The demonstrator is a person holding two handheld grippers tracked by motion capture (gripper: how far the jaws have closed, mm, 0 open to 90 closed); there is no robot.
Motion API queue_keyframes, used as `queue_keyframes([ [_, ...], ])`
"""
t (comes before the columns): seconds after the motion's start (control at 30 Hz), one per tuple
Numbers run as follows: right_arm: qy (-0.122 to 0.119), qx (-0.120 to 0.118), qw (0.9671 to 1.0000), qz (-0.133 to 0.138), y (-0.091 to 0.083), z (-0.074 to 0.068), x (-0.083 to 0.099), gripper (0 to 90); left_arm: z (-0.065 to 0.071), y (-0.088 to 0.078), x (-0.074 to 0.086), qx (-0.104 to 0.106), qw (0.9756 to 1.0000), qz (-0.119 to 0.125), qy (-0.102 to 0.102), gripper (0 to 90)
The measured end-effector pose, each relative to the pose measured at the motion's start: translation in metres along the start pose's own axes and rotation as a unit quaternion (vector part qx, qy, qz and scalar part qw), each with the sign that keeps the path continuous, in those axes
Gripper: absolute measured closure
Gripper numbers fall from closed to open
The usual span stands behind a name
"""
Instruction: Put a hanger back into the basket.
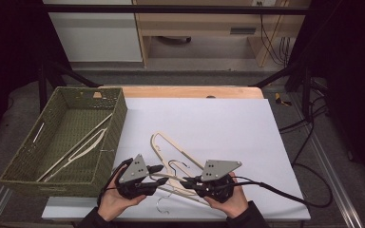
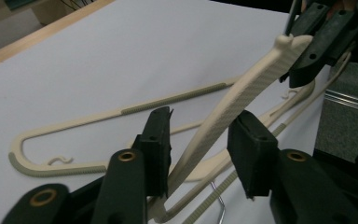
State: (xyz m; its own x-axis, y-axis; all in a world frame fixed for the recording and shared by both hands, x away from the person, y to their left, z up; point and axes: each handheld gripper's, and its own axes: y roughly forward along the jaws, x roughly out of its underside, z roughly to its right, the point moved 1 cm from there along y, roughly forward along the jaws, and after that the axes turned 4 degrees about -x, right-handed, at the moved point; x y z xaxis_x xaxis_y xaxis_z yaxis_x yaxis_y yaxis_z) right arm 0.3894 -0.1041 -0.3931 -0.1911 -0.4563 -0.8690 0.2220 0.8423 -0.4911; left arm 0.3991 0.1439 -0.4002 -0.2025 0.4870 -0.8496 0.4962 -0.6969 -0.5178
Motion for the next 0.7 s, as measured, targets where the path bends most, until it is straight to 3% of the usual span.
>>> queue_keyframes([
  [0.2, 0.0, 0.0, 1.0, -0.007, 0.001, 0.002, 0.001, 84.4, 0.005, -0.001, -0.001, -0.005, 0.9997, -0.016, 0.019, 66.8],
  [0.33, -0.007, 0.036, 0.9993, 0.001, -0.001, 0.005, 0.002, 76.4, 0.008, -0.002, -0.002, 0.011, 0.9995, -0.022, 0.019, 75.9],
  [0.7, -0.009, 0.08, 0.9964, 0.026, -0.006, 0.01, 0.003, 55.3, 0.018, -0.003, -0.005, 0.045, 0.9988, -0.016, 0.009, 85.7],
])
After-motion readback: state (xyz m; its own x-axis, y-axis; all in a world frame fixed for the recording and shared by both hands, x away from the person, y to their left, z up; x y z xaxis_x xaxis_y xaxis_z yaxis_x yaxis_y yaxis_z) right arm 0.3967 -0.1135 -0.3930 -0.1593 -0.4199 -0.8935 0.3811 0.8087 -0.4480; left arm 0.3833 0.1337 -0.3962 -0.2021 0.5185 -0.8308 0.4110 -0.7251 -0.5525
